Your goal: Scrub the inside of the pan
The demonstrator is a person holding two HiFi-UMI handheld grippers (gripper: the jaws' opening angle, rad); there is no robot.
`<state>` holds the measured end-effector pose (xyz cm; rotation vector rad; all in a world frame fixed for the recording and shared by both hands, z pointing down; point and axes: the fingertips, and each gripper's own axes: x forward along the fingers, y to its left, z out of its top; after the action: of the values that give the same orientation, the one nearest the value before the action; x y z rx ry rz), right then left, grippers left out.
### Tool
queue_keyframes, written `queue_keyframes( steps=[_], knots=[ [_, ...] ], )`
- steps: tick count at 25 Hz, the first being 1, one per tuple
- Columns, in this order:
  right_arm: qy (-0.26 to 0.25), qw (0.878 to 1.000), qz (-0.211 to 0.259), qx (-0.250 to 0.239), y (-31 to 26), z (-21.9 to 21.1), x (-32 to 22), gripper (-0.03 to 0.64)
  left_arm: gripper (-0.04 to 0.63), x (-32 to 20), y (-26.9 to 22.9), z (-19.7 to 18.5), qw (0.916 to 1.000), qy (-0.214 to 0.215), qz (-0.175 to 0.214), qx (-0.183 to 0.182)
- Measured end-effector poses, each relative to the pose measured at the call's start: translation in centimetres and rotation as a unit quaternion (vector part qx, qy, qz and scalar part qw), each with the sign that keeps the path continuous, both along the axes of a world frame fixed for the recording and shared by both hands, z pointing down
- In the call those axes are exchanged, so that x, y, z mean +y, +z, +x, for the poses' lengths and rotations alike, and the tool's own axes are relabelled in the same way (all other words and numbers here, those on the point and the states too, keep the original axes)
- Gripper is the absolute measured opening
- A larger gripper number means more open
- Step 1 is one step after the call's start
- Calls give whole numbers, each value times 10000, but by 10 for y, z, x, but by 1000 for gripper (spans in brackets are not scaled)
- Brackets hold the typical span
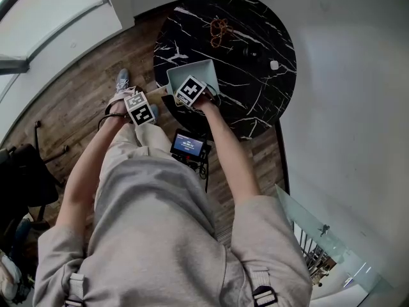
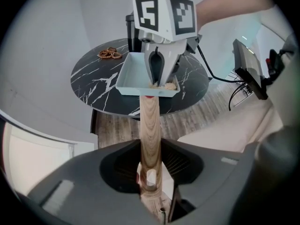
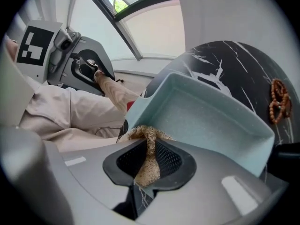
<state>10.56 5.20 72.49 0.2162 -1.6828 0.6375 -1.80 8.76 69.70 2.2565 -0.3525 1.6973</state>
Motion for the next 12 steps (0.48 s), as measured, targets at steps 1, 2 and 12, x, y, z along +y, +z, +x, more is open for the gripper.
queue_keyframes(
  steps=[1,2,12],
  knots=[
    [45,10000,76,-19,-1,-3,-3,74,133,1,0,0,10000,14,-8,6],
    [79,9999,137,-34,-1,-5,-5,74,132,1,0,1,10000,24,-17,16],
    [545,9863,990,-1204,-35,2,-27,155,133,3,1,1,9999,-65,22,94]
  ],
)
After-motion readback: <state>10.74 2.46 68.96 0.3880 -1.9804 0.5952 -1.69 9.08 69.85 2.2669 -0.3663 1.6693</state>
